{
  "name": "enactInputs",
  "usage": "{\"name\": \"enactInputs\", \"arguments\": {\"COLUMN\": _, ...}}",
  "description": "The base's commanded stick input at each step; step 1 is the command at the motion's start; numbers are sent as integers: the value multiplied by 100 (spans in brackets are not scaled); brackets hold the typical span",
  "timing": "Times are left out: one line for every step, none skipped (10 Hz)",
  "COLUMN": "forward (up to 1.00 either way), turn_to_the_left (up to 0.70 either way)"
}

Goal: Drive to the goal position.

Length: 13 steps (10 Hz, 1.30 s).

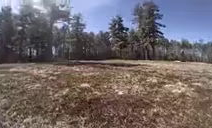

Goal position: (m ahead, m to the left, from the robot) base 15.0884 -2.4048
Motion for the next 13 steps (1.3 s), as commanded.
{"name": "enactInputs", "arguments": {"forward": 70, "turn_to_the_left": 0}}
{"name": "enactInputs", "arguments": {"forward": 70, "turn_to_the_left": 0}}
{"name": "enactInputs", "arguments": {"forward": 70, "turn_to_the_left": 0}}
{"name": "enactInputs", "arguments": {"forward": 70, "turn_to_the_left": 0}}
{"name": "enactInputs", "arguments": {"forward": 70, "turn_to_the_left": 0}}
{"name": "enactInputs", "arguments": {"forward": 70, "turn_to_the_left": 0}}
{"name": "enactInputs", "arguments": {"forward": 70, "turn_to_the_left": 0}}
{"name": "enactInputs", "arguments": {"forward": 70, "turn_to_the_left": 0}}
{"name": "enactInputs", "arguments": {"forward": 70, "turn_to_the_left": 0}}
{"name": "enactInputs", "arguments": {"forward": 70, "turn_to_the_left": 0}}
{"name": "enactInputs", "arguments": {"forward": 70, "turn_to_the_left": 0}}
{"name": "enactInputs", "arguments": {"forward": 70, "turn_to_the_left": 0}}
{"name": "enactInputs", "arguments": {"forward": 70, "turn_to_the_left": 0}}
